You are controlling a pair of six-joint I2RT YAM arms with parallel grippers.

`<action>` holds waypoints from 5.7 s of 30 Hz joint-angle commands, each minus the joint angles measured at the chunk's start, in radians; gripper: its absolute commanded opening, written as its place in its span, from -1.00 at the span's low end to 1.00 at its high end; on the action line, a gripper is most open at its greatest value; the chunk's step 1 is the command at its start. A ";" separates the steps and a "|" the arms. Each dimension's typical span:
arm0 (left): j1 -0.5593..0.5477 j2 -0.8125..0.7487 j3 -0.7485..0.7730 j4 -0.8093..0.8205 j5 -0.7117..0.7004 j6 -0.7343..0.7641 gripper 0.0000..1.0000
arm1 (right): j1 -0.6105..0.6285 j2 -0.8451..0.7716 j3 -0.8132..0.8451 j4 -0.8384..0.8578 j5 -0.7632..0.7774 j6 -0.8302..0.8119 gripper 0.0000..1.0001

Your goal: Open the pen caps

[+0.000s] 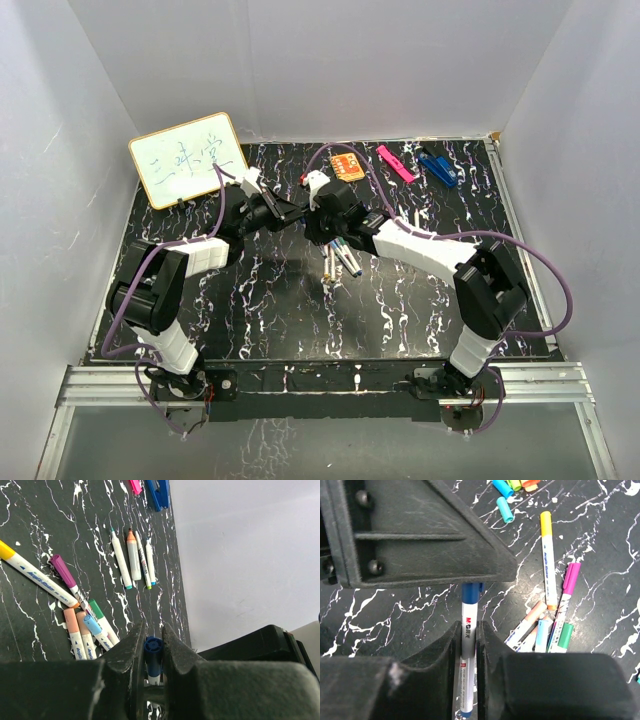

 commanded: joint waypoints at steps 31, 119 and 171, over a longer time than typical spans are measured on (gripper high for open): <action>0.146 -0.010 0.226 -0.379 -0.169 0.234 -1.00 | -0.056 -0.194 -0.188 -0.070 0.304 0.043 -1.00; 0.238 -0.319 -0.017 -0.419 -0.217 0.248 0.97 | -0.178 0.288 0.158 -0.023 0.127 -0.094 0.01; 0.147 -0.224 -0.040 -0.294 -0.077 0.129 0.92 | -0.172 0.141 0.170 0.066 0.001 -0.076 -1.00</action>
